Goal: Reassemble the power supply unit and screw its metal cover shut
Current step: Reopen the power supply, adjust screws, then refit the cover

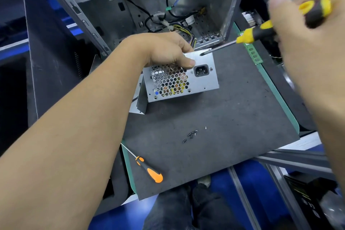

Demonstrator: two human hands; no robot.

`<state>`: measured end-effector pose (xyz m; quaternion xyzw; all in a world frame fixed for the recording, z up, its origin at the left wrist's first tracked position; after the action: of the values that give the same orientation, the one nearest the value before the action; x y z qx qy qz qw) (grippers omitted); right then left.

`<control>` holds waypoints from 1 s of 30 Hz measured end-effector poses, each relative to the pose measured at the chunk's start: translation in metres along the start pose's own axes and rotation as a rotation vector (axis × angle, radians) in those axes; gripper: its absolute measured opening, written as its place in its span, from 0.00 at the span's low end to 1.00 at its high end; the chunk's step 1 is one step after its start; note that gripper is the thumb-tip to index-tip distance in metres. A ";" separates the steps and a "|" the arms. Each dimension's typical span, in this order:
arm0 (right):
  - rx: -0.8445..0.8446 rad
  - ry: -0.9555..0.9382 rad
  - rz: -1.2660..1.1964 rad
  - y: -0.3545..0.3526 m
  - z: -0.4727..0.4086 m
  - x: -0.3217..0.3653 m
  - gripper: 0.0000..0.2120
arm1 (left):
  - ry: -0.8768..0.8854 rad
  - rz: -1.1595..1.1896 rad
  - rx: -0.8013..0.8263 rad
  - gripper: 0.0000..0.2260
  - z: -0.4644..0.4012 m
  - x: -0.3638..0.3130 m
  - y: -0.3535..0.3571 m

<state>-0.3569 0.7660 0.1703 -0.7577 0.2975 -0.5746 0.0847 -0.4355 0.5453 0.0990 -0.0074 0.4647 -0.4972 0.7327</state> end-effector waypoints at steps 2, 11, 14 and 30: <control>-0.089 0.177 -0.167 -0.004 -0.002 -0.024 0.19 | -0.011 0.005 0.030 0.06 -0.001 -0.002 0.000; 0.067 0.587 -0.766 0.035 0.045 -0.090 0.06 | -0.039 -0.003 0.157 0.11 -0.005 -0.010 -0.004; 0.133 0.577 -0.616 0.048 0.055 -0.085 0.07 | -0.003 0.018 0.167 0.15 -0.006 -0.014 -0.004; -0.294 0.140 -0.586 0.016 0.059 -0.055 0.04 | 0.050 0.093 0.070 0.04 -0.024 -0.009 0.003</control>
<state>-0.3175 0.7709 0.0984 -0.7739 0.1516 -0.5761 -0.2150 -0.4506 0.5644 0.0905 0.0523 0.4648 -0.4787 0.7430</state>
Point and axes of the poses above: each hand's wrist, its own z-axis away from the middle knuckle, its own y-axis out of the palm, x = y × z, the point moved 2 cm from there along -z, towards the middle knuckle, and after that the axes turned 4 degrees about -z, right-handed, at the moved point
